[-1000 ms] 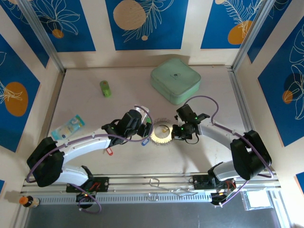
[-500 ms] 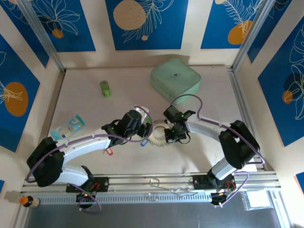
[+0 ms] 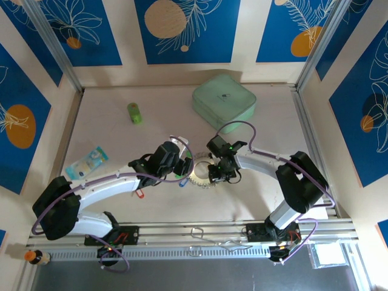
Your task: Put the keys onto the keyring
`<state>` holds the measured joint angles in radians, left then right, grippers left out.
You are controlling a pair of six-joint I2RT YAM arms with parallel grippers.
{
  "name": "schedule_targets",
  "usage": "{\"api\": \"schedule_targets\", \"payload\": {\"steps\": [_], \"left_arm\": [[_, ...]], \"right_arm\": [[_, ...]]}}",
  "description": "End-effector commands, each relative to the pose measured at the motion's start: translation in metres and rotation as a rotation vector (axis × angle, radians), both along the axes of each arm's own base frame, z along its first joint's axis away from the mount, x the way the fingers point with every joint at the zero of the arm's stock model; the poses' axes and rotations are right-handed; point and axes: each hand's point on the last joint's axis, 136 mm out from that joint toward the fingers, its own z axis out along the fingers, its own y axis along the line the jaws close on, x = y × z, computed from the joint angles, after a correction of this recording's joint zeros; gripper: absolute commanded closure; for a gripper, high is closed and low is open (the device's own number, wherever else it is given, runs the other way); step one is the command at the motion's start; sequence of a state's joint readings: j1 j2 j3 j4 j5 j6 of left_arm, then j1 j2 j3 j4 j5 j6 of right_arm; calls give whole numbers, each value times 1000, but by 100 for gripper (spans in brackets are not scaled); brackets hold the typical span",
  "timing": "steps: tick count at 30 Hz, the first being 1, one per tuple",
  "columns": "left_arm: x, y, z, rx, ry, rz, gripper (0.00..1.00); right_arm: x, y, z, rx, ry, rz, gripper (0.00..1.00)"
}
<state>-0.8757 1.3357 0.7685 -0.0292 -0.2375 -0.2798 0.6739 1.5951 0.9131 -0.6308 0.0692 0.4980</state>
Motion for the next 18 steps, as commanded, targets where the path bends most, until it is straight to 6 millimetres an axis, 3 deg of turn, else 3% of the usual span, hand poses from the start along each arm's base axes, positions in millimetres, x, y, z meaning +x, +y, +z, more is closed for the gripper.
{"api": "schedule_targets", "payload": {"steps": [1,8,18], "left_arm": [[1,4,8,-7,-33,6,29],[1,4,9,-8,-35,4,29],[1,3,8,-10,-35,1,29]], "right_arm": [[-5,2,0,58,32,-52,75],[-6,-8,2,97,17,-152,72],[-13,-12,4,134,42,-178,77]]}}
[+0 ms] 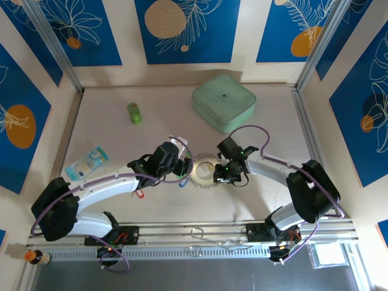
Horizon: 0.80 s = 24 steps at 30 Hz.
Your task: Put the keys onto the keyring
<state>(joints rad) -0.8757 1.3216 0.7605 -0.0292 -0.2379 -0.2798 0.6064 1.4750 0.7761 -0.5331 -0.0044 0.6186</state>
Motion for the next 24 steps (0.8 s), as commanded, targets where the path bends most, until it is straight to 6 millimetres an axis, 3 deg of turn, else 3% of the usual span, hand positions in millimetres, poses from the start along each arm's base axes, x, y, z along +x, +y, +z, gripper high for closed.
{"api": "schedule_targets", "payload": {"steps": [1,9,24], "left_arm": [[2,1,6,-5,-31,1,29],[2,0,7,-7,-31,-2,28],[3,0,8,-8,-31,-2,28]], "right_arm": [[-8,0,2,21,29,-14,77],[-12,-1,-3,24,49,-20,76],[-11,2,-7,30,58,-15,83]]}}
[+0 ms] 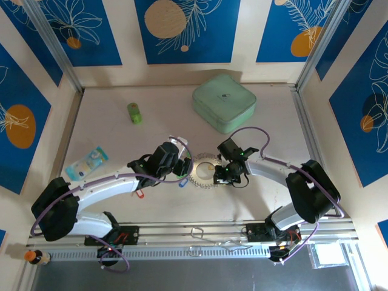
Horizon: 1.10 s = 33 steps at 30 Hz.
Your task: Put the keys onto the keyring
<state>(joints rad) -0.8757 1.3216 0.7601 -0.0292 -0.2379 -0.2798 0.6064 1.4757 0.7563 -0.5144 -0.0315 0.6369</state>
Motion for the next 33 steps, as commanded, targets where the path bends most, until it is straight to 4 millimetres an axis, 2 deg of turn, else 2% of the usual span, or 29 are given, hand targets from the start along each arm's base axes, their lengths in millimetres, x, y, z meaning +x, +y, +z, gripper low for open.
{"api": "schedule_targets", "payload": {"steps": [1,9,20,22,25,33], "left_arm": [[3,0,7,-8,-31,-2,28],[2,0,7,-5,-30,-3,28],[3,0,9,-9,-32,-3,28],[3,0,8,-7,-31,-4,28],[3,-1,9,-8,-33,-5,28],[5,3,15,15,-57,-7,28]], "right_arm": [[-6,0,-4,7,35,-5,84],[-6,-1,-5,2,40,-1,89],[-6,0,-5,0,46,4,87],[-6,0,-5,0,45,6,90],[-4,2,-3,8,35,9,98],[9,1,23,-4,-120,101,100]]}}
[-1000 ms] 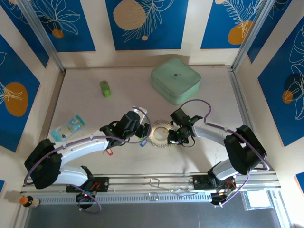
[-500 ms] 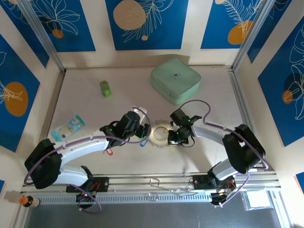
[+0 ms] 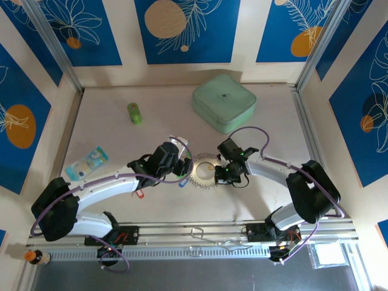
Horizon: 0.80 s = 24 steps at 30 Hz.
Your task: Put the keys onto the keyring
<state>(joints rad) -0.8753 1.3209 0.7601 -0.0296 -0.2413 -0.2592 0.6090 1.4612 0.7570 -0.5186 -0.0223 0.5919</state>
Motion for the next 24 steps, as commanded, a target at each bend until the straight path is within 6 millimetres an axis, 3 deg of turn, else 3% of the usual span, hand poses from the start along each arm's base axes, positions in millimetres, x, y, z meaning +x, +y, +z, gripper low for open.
{"api": "schedule_targets", "payload": {"steps": [1,14,24], "left_arm": [[5,3,16,1,-48,-1,28],[11,28,55,-75,-141,-68,31],[8,30,86,-141,-204,-193,38]], "right_arm": [[10,3,23,3,-117,78,100],[47,23,95,81,-577,356,100],[68,49,148,92,-946,586,100]]}}
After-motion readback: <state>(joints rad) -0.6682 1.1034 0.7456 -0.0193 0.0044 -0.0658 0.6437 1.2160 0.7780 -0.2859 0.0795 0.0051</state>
